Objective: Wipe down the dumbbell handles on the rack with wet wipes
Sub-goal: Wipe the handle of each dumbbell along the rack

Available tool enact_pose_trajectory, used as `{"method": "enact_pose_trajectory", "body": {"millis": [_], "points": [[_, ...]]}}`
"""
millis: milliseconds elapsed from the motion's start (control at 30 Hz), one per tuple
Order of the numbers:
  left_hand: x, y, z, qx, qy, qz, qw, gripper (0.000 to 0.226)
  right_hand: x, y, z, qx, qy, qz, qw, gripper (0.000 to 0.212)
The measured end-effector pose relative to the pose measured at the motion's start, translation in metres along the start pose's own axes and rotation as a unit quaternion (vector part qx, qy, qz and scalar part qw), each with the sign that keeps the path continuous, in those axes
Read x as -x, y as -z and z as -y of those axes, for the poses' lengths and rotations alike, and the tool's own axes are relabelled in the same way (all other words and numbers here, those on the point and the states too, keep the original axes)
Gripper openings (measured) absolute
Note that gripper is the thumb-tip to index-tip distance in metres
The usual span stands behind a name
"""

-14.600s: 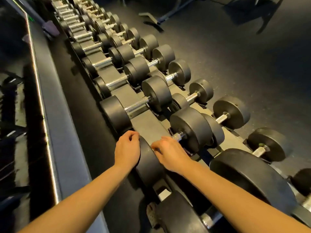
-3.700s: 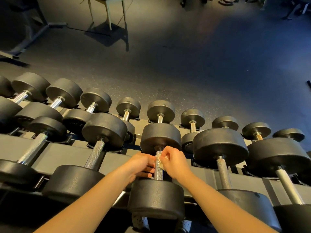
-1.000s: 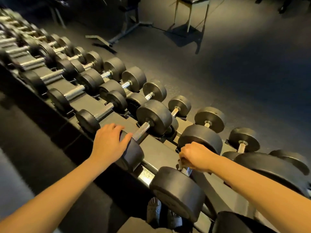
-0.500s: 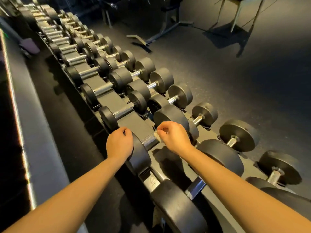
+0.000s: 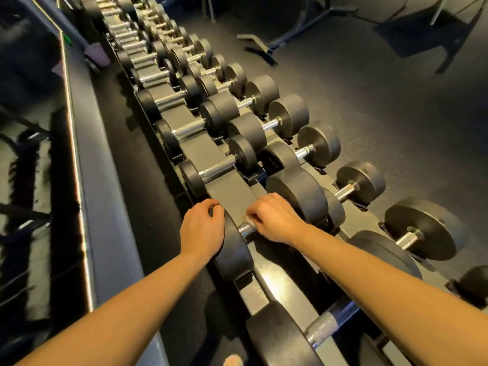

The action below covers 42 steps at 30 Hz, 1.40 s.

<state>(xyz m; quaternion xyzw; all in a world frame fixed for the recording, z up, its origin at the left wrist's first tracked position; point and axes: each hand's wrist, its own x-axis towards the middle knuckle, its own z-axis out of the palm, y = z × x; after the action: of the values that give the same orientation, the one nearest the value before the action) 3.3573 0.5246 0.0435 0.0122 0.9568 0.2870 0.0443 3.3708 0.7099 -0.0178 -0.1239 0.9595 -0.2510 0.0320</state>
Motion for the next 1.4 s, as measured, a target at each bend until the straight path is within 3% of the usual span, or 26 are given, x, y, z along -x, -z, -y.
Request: {"method": "enact_pose_trajectory", "body": {"millis": [100, 200, 267, 400, 567, 600, 667, 700, 733, 800, 833, 867, 900, 1000, 1067, 1133, 1200, 1300, 1333, 1367, 1400], "points": [[0.0, -0.001, 0.001, -0.001, 0.001, -0.002, 1.0, 0.032, -0.003, -0.003, 0.005, 0.009, -0.06, -0.012, 0.998, 0.006], [0.0, -0.001, 0.001, 0.002, 0.002, -0.005, 1.0, 0.031, 0.009, -0.024, 0.027, -0.059, -0.003, -0.006, 0.998, 0.01], [0.0, -0.001, 0.0, 0.001, 0.002, -0.004, 1.0, 0.032, 0.017, -0.03, 0.025, -0.099, 0.049, -0.009, 0.994, 0.024], [0.001, -0.001, 0.0, 0.004, -0.004, -0.003, 1.0, 0.032, 0.028, -0.024, 0.002, -0.01, 0.114, -0.039, 0.993, 0.06], [0.001, -0.001, 0.002, 0.006, -0.003, 0.001, 1.0, 0.035, 0.041, -0.03, 0.024, 0.039, 0.006, -0.156, 0.987, 0.035], [0.001, -0.001, 0.002, 0.008, -0.005, 0.001, 1.0, 0.034, 0.044, -0.034, 0.031, 0.02, -0.028, -0.179, 0.983, 0.026], [0.001, -0.002, 0.003, 0.008, -0.005, 0.001, 1.0, 0.034, 0.047, -0.042, 0.042, -0.134, -0.132, -0.224, 0.956, 0.007], [0.001, -0.002, 0.004, 0.007, -0.005, 0.0, 1.0, 0.034, 0.045, -0.044, 0.045, -0.257, -0.212, -0.222, 0.916, 0.0], [0.001, -0.002, 0.004, 0.005, -0.003, -0.002, 1.0, 0.034, 0.041, -0.044, 0.046, -0.396, -0.303, -0.217, 0.84, 0.004], [0.001, -0.002, 0.003, 0.008, 0.002, -0.004, 1.0, 0.033, 0.031, -0.045, 0.044, -0.618, -0.438, -0.202, 0.621, 0.007], [0.001, -0.002, 0.003, 0.01, 0.003, -0.006, 1.0, 0.033, 0.027, -0.045, 0.044, -0.673, -0.468, -0.193, 0.539, 0.008], [0.001, -0.002, 0.002, 0.011, 0.004, -0.008, 1.0, 0.032, 0.024, -0.046, 0.045, -0.696, -0.481, -0.183, 0.5, 0.01], [0.001, -0.002, 0.002, 0.011, 0.004, -0.009, 1.0, 0.032, 0.022, -0.048, 0.049, -0.702, -0.482, -0.166, 0.498, 0.013], [0.001, -0.002, 0.0, 0.008, 0.003, -0.014, 1.0, 0.031, 0.028, -0.049, 0.064, -0.676, -0.454, -0.076, 0.575, 0.02], [0.001, -0.002, 0.0, 0.007, 0.003, -0.015, 1.0, 0.03, 0.03, -0.042, 0.061, -0.675, -0.45, -0.041, 0.584, 0.022], [0.0, -0.002, 0.0, 0.004, 0.005, -0.013, 1.0, 0.029, 0.028, -0.037, 0.051, -0.705, -0.46, -0.043, 0.538, 0.022], [0.0, -0.002, 0.001, 0.004, 0.003, -0.012, 1.0, 0.028, 0.024, -0.036, 0.04, -0.721, -0.485, -0.097, 0.486, 0.016], [0.0, -0.003, 0.002, 0.008, -0.002, -0.014, 1.0, 0.027, 0.023, -0.039, 0.043, -0.718, -0.5, -0.145, 0.462, 0.013], [0.0, -0.003, 0.002, 0.008, -0.002, -0.015, 1.0, 0.027, 0.024, -0.041, 0.048, -0.722, -0.489, -0.125, 0.473, 0.013], [0.0, -0.003, 0.002, 0.008, -0.002, -0.017, 1.0, 0.027, 0.025, -0.04, 0.054, -0.713, -0.47, -0.094, 0.511, 0.015], [0.0, -0.004, 0.003, 0.007, -0.002, -0.019, 1.0, 0.027, 0.026, -0.039, 0.058, -0.681, -0.447, -0.062, 0.576, 0.018]]}}
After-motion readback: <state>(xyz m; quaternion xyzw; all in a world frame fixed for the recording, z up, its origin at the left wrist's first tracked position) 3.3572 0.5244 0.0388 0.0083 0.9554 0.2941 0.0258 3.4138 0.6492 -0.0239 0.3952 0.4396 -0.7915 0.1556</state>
